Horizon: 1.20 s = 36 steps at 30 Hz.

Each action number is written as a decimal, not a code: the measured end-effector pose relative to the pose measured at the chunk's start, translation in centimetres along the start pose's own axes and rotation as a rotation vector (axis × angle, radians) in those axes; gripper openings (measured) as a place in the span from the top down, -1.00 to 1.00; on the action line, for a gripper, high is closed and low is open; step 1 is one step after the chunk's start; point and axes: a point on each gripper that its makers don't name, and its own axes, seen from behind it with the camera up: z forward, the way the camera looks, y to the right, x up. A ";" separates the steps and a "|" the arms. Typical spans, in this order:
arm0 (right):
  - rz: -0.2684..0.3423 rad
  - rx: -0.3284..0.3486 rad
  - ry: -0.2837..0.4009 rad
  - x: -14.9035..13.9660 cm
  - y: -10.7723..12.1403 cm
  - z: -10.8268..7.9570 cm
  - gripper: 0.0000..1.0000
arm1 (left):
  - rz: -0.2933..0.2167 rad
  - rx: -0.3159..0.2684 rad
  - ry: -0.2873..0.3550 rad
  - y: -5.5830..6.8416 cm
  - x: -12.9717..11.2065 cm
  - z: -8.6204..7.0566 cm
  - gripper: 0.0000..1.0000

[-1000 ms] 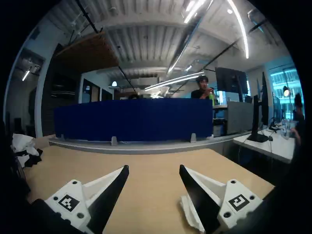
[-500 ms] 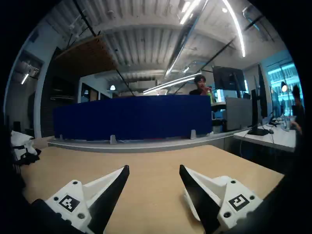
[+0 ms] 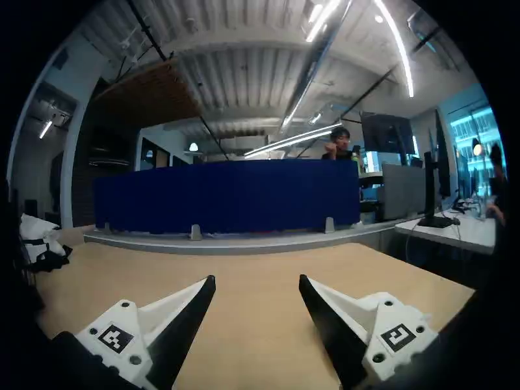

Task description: Fold towel

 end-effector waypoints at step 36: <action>-0.035 -0.002 -0.013 -1.6 -0.5 0.3 -0.99 | 0.000 0.000 0.000 0.1 0.1 -0.1 -0.95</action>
